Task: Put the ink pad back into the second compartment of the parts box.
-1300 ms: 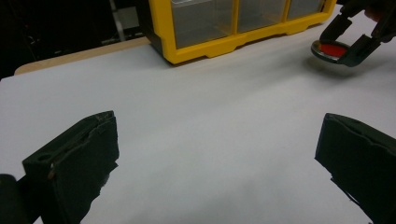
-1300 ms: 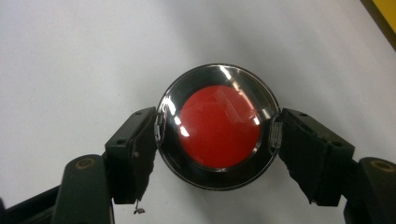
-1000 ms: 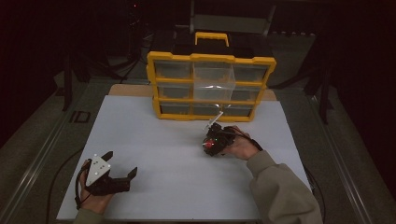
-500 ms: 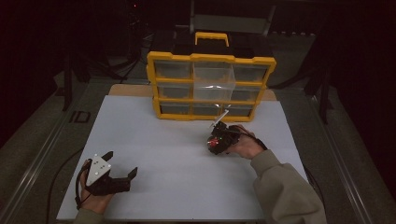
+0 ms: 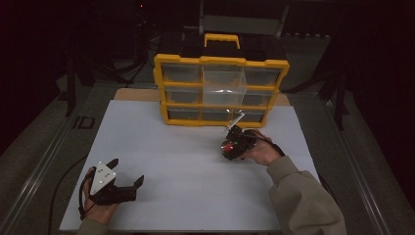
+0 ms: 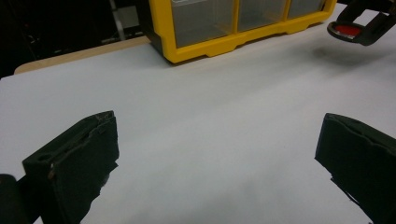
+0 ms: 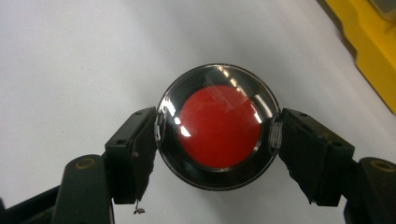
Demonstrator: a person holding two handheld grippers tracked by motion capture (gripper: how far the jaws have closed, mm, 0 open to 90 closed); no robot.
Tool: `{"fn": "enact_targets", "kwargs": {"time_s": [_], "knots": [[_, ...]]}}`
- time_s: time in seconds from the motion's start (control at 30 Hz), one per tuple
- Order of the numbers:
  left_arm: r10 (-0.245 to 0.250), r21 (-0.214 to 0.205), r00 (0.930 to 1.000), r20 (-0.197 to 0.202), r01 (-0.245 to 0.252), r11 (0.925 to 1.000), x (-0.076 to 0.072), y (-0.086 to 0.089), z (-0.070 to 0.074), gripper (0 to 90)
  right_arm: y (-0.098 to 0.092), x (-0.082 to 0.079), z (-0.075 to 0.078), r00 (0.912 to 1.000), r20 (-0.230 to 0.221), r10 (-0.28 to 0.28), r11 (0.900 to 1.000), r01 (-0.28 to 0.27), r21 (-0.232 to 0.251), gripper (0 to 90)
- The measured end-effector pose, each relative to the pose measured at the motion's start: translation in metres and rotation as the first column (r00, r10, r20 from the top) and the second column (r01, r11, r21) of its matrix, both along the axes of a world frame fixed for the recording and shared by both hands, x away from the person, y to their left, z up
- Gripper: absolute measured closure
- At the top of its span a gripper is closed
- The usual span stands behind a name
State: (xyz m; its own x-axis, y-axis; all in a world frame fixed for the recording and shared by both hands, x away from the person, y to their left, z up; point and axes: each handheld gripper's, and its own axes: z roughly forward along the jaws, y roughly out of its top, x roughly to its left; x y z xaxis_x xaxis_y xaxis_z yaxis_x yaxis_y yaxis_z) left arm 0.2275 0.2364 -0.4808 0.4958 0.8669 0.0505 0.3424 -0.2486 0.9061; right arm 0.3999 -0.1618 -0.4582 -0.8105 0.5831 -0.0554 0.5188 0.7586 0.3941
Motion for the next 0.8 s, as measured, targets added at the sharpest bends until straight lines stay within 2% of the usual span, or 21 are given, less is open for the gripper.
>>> {"fn": "enact_targets", "kwargs": {"time_s": [0.8], "knots": [[0.004, -0.005, 1.0, 0.003, -0.004, 1.0, 0.0, 0.0, 0.0, 0.1, -0.018, 0.004, 0.018, 0.9989, 0.014, -0.045, 0.999, 0.045, -0.007, 29.8]]}}
